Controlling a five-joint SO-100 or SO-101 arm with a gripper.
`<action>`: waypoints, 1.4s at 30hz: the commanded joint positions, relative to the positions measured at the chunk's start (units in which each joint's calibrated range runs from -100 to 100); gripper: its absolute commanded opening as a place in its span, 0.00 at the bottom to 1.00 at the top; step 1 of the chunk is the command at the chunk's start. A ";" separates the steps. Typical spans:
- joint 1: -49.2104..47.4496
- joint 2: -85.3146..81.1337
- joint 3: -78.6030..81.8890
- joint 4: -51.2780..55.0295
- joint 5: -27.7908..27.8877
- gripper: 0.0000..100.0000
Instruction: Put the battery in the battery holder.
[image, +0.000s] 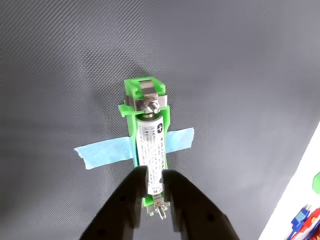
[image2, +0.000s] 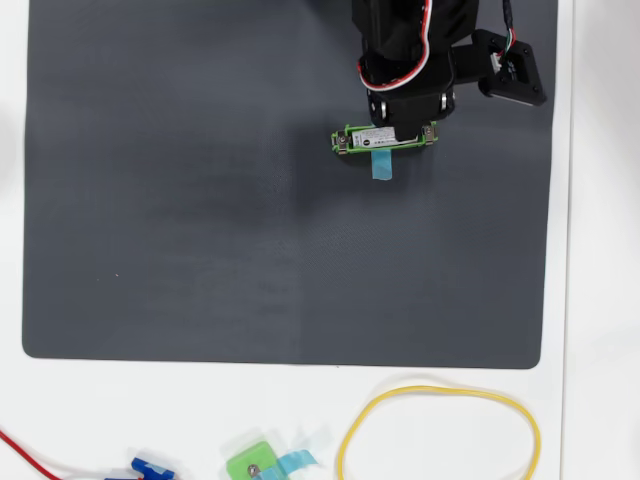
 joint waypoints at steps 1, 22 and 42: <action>-0.16 1.85 -2.24 -0.37 0.19 0.00; -3.17 6.96 -1.88 -6.31 0.34 0.00; 3.47 -9.58 5.16 -5.70 1.70 0.00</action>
